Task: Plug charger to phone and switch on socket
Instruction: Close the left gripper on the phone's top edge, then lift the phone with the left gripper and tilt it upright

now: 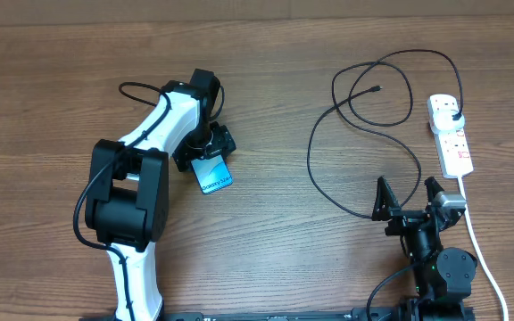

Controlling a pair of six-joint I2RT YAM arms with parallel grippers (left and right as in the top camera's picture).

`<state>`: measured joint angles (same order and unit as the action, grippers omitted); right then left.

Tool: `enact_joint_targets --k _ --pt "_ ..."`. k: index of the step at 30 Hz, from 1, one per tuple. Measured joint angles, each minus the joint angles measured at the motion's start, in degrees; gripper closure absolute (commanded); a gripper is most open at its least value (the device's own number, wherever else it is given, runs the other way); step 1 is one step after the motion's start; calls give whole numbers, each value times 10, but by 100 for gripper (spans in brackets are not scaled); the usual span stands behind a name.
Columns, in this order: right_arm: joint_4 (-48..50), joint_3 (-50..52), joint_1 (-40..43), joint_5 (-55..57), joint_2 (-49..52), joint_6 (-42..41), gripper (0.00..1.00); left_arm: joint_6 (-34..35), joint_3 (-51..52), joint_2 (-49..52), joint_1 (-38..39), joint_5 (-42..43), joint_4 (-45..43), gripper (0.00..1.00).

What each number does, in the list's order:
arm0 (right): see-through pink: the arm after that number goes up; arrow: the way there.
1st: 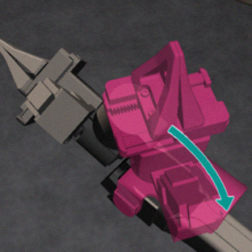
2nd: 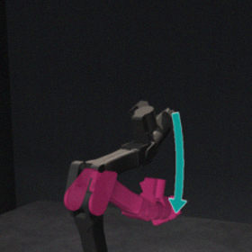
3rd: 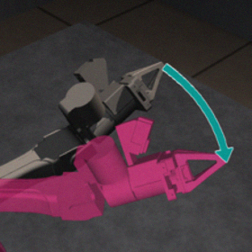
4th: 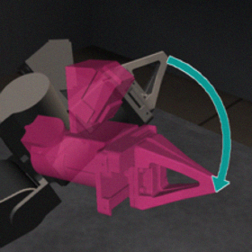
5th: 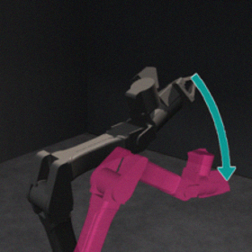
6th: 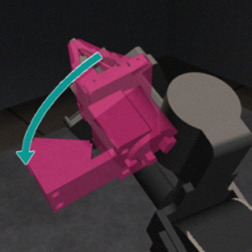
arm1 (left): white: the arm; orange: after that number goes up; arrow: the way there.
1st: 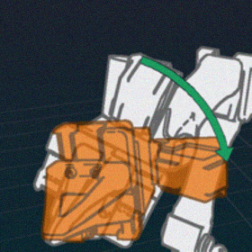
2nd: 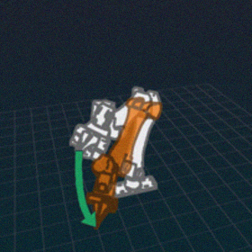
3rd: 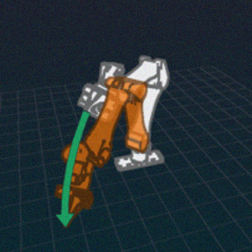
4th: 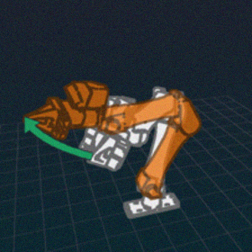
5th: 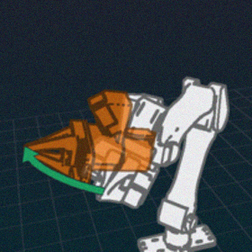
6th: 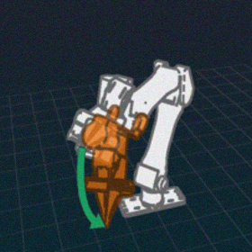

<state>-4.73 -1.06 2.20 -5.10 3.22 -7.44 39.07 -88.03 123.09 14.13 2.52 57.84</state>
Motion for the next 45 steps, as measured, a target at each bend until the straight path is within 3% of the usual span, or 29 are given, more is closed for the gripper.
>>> enact_joint_targets --k 16,30,45 --pt "0 0 0 0 0 0 0 0 0 -1 -2 2 13 24" --pt "0 0 0 0 0 0 0 -7 -52 19 -8 23 115 32" --pt "0 0 0 0 0 0 0 -160 -102 19 -8 224 201 33"
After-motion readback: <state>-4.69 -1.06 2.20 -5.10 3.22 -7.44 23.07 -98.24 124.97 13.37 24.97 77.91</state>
